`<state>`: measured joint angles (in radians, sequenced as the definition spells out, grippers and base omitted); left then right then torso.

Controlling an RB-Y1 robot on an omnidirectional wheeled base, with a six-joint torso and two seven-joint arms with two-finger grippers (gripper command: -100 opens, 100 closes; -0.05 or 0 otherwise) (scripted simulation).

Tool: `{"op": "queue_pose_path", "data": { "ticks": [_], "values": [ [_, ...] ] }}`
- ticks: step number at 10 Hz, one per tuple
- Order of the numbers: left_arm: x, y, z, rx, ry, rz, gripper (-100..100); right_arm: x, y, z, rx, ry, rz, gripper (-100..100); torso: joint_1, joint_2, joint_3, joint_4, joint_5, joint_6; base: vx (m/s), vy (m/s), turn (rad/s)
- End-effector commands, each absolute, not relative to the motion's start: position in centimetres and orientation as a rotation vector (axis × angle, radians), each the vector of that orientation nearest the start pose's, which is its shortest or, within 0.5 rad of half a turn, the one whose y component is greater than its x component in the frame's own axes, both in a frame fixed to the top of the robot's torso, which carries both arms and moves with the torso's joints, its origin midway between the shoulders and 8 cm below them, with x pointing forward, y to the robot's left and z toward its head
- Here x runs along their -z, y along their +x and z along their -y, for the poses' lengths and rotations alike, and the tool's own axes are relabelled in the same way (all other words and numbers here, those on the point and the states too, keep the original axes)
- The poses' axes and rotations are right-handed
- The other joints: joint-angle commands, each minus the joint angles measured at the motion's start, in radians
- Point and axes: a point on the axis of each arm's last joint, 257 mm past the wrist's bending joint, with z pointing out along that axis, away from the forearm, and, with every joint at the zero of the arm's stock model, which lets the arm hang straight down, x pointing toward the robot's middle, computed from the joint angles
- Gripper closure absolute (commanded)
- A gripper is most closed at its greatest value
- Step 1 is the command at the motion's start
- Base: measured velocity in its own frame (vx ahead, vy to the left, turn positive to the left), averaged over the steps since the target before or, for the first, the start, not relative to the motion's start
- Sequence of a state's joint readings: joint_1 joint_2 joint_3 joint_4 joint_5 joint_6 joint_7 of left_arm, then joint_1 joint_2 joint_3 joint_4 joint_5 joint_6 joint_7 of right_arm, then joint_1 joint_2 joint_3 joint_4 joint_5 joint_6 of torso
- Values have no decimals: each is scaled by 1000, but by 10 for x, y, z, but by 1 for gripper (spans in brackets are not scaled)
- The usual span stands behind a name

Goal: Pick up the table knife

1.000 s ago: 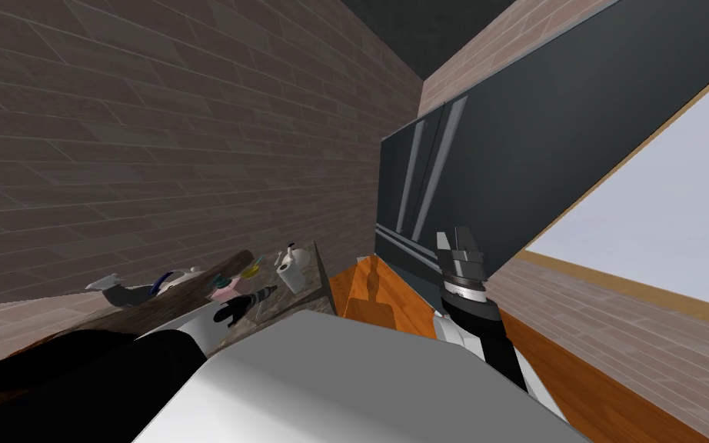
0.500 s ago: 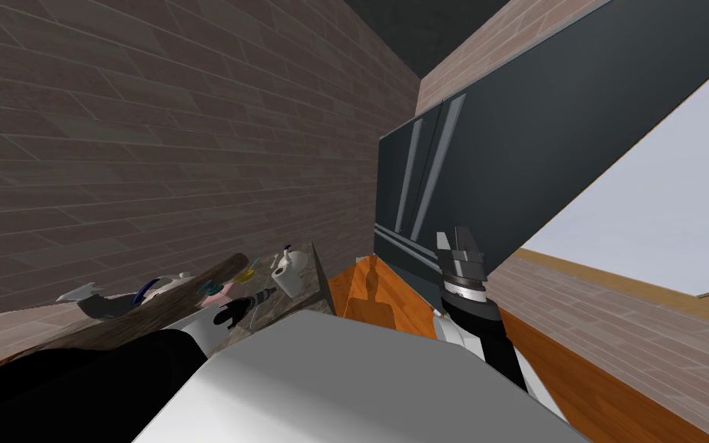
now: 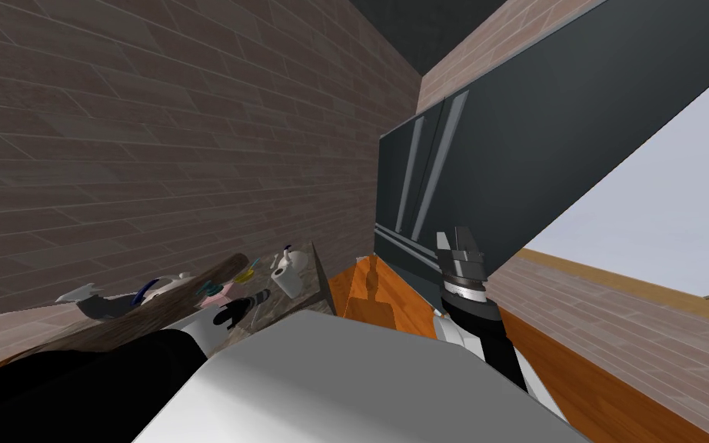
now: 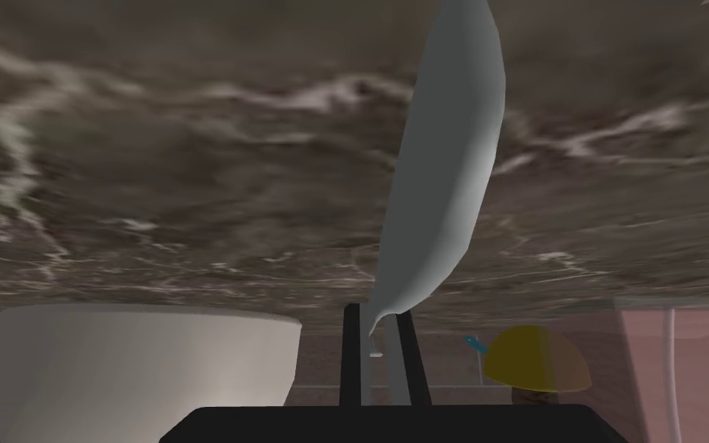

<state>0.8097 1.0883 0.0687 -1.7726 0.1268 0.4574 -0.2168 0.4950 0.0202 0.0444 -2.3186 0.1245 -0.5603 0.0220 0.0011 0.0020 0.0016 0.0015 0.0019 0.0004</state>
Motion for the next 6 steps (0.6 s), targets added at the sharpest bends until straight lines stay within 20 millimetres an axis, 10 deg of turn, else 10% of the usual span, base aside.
{"op": "queue_pose_path", "data": {
  "ticks": [1, 2, 3, 5, 6],
  "values": [
    [349, 210, -623, -324, -828, -2242, 100, -53, 329, 247, -1272, 507, -602, 0, 0, 0, 0, 0, 0, 0, 0, 0, 0],
    [349, 210, -622, -323, -827, -2241, 0, -53, 329, 247, -1272, 507, -602, 0, 0, 0, 0, 0, 0, 0, 0, 0, 0],
    [343, 215, -617, -309, -817, -2242, 100, -53, 329, 247, -1272, 507, -602, 0, 0, 0, 0, 0, 0, 0, -13, -16, 84],
    [340, 216, -615, -308, -812, -2243, 100, -53, 329, 247, -1272, 507, -602, 0, -3, 2, 1, 0, -1, -1, -22, -24, 58],
    [340, 216, -615, -307, -812, -2243, 0, -53, 329, 247, -1272, 507, -602, 0, -2, 1, 1, 0, -1, -1, 0, 0, 0]
  ]
}}
